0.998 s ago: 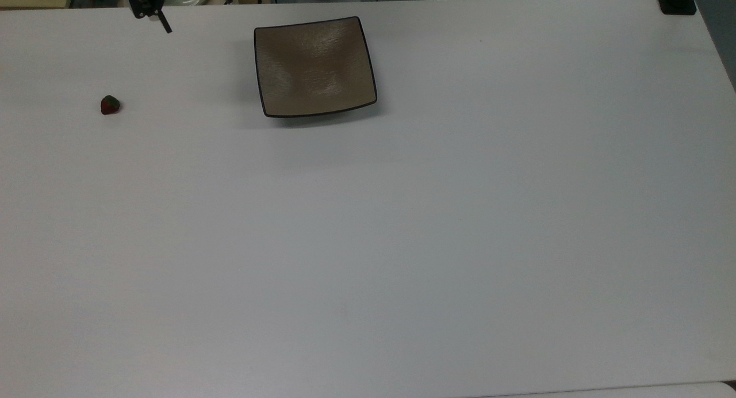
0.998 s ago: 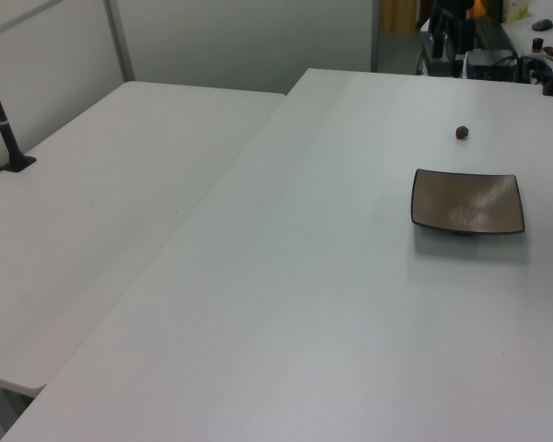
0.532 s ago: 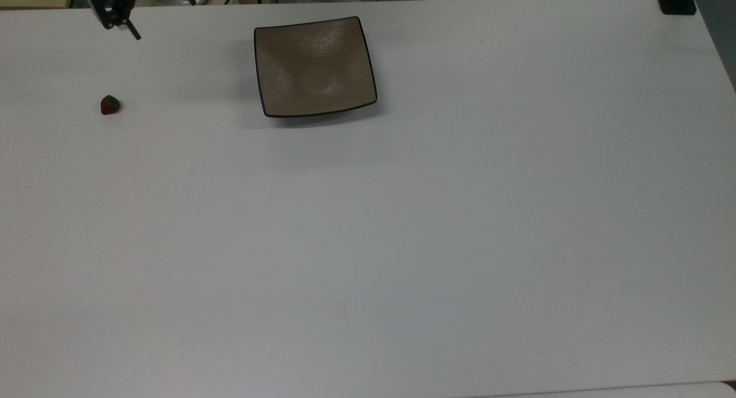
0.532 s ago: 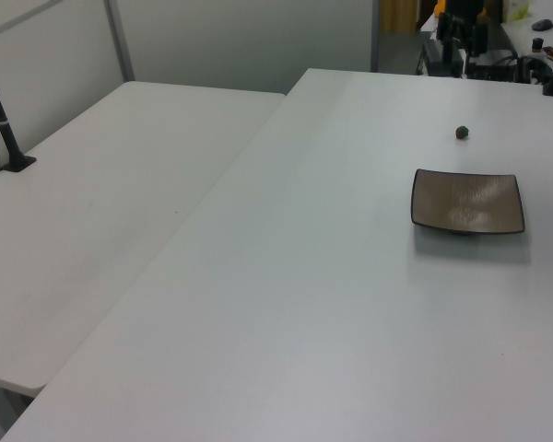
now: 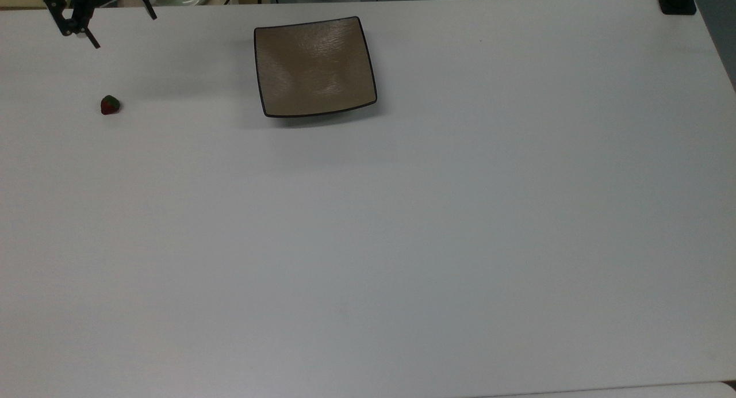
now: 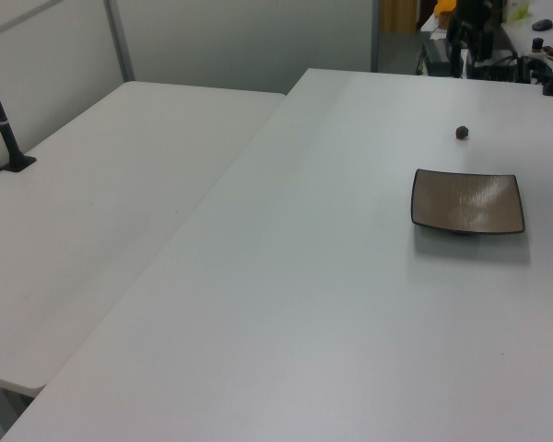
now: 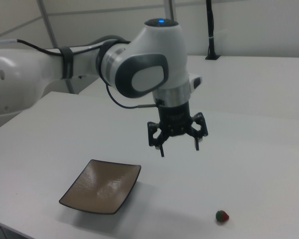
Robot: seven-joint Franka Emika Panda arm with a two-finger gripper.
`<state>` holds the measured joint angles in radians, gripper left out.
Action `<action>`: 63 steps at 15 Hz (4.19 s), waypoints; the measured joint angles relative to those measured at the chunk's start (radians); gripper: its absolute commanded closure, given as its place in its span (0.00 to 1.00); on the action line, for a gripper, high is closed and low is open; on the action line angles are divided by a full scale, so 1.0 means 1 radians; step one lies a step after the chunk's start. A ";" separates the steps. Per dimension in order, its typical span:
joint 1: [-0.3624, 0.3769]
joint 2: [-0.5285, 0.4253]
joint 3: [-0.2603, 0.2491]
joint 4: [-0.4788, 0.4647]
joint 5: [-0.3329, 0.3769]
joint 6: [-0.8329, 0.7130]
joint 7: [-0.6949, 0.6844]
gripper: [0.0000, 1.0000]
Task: Strawberries on a ceramic plate
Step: 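Move the open gripper over toward the red strawberry, then lower the gripper onto the strawberry and close the fingers, then lift the held strawberry up off the table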
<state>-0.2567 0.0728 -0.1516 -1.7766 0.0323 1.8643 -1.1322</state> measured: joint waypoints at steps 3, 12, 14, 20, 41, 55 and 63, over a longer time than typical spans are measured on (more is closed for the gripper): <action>0.000 0.015 -0.010 -0.008 -0.019 0.015 -0.001 0.00; 0.000 0.076 -0.062 -0.025 -0.025 0.107 -0.001 0.00; 0.000 0.094 -0.065 -0.028 -0.025 0.135 -0.001 0.00; -0.001 0.161 -0.081 -0.036 -0.025 0.212 -0.001 0.00; -0.019 0.319 -0.111 -0.092 -0.025 0.413 -0.001 0.02; -0.018 0.332 -0.111 -0.099 -0.034 0.437 -0.001 0.87; -0.018 0.322 -0.111 -0.099 -0.050 0.410 -0.001 0.87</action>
<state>-0.2744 0.3945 -0.2624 -1.8757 -0.0174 2.2747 -1.1335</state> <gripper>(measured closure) 0.626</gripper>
